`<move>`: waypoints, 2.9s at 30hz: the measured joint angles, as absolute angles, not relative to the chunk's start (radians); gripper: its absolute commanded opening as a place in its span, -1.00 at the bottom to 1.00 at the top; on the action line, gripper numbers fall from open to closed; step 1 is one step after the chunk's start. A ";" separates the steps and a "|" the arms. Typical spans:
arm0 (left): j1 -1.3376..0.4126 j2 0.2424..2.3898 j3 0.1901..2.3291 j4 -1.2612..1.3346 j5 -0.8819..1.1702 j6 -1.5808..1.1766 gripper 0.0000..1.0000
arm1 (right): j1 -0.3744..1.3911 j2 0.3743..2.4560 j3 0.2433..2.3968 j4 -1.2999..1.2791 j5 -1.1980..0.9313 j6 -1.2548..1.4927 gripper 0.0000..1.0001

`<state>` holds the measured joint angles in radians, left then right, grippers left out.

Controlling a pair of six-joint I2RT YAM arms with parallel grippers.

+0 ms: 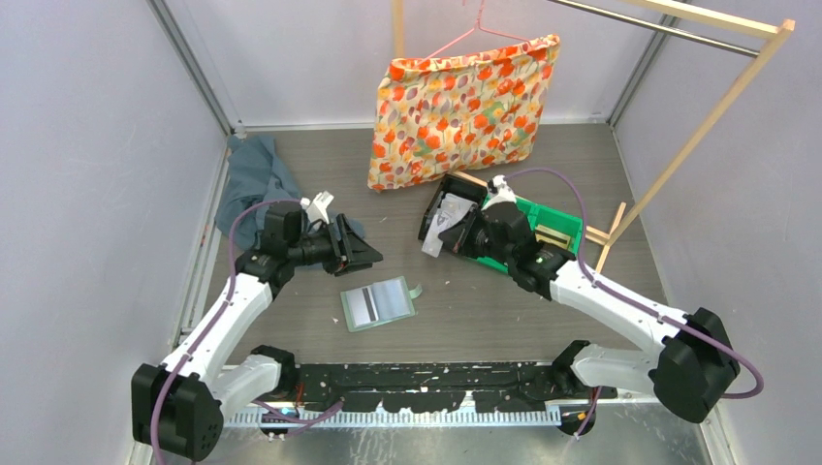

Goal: Take the credit cards out of the card holder
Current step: Place the credit card in the storage box, then remove the credit card from the card holder.

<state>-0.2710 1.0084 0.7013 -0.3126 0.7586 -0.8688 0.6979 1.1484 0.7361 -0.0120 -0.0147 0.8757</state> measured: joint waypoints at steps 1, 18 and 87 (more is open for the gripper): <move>-0.271 1.001 0.702 -0.320 0.745 -0.862 0.03 | 0.697 1.154 0.759 -0.055 0.036 0.859 -0.98; -0.271 0.925 0.656 -0.366 0.682 -0.856 -0.01 | 0.443 1.600 1.402 -0.504 -0.184 0.055 -0.99; -0.271 0.937 0.510 -0.403 0.595 -0.909 -0.14 | 0.789 1.441 1.196 -0.325 -0.197 0.012 -0.02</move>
<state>-0.2710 0.9375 0.5102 -0.4026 0.5945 -0.9089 0.7887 1.4406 1.1961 -0.3248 -0.1967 0.0124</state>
